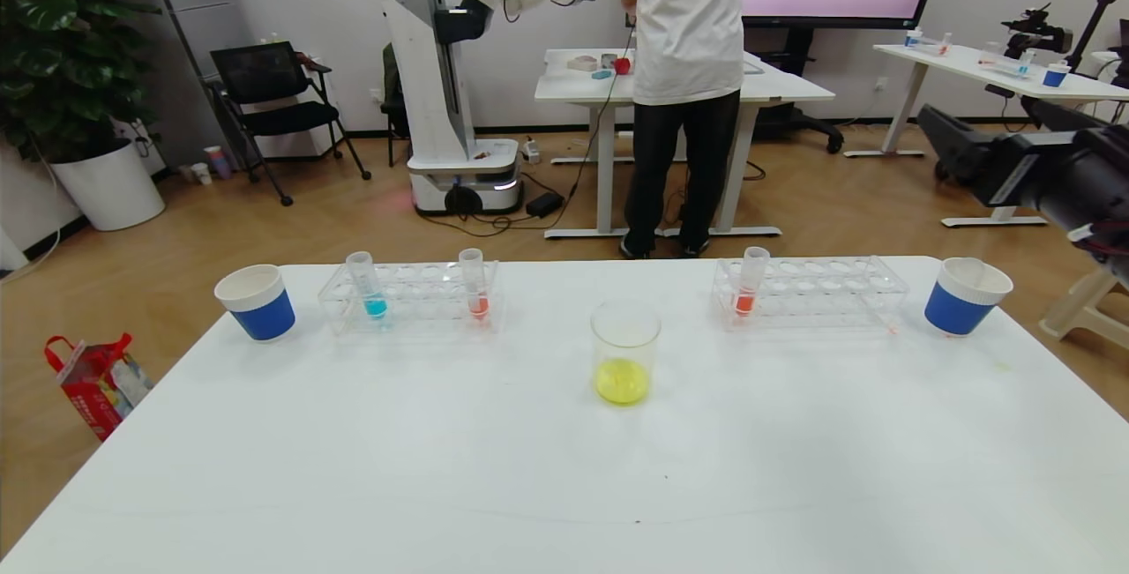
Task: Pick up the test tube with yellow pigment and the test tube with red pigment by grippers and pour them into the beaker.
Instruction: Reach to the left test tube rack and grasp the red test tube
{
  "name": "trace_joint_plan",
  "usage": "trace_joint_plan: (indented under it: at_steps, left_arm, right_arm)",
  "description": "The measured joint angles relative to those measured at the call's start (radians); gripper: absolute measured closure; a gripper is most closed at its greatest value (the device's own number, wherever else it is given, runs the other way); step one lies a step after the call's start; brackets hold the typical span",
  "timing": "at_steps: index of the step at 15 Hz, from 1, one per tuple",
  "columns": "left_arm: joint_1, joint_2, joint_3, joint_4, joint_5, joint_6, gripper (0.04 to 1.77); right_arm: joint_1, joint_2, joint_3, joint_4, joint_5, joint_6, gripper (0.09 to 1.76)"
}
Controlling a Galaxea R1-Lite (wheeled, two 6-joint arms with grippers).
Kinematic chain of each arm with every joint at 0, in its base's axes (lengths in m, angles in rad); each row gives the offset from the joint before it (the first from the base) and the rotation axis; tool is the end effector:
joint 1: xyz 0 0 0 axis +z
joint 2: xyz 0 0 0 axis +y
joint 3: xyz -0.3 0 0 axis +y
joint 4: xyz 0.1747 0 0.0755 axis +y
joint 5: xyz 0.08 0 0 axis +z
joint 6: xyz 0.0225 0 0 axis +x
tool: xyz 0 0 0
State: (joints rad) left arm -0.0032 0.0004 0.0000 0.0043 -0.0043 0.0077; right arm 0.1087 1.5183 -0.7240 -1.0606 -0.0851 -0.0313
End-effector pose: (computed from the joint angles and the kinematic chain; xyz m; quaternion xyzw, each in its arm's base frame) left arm -0.0228 0.0000 0.0751 0.0038 0.0023 -0.0038 1.0000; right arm 0.2580 0.0262 0.2548 -0.0027 -0.1323 0.0096 0.9912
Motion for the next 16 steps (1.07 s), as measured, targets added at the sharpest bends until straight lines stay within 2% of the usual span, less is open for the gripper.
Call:
trace_joint_plan:
  at_steps: [7,10,12,15,16]
  left_arm:
    - [0.000,0.000,0.000,0.000,0.000,0.000,0.07]
    - [0.000,0.000,0.000,0.000,0.000,0.000,0.07]
    - [0.000,0.000,0.000,0.000,0.000,0.000,0.07]
    - [0.000,0.000,0.000,0.000,0.000,0.000,0.07]
    - [0.000,0.000,0.000,0.000,0.000,0.000,0.07]
  right_arm:
    - [-0.009,-0.484,0.271,0.019,-0.047,-0.048,0.11]
    - [-0.016,-0.701,0.345,0.094,-0.047,-0.104,0.11]
    - [-0.016,-0.864,0.358,0.265,-0.047,-0.124,0.11]
    - [-0.013,-1.108,0.323,0.654,-0.053,-0.135,0.11]
    - [-0.013,-1.149,0.311,0.677,-0.062,-0.138,0.11]
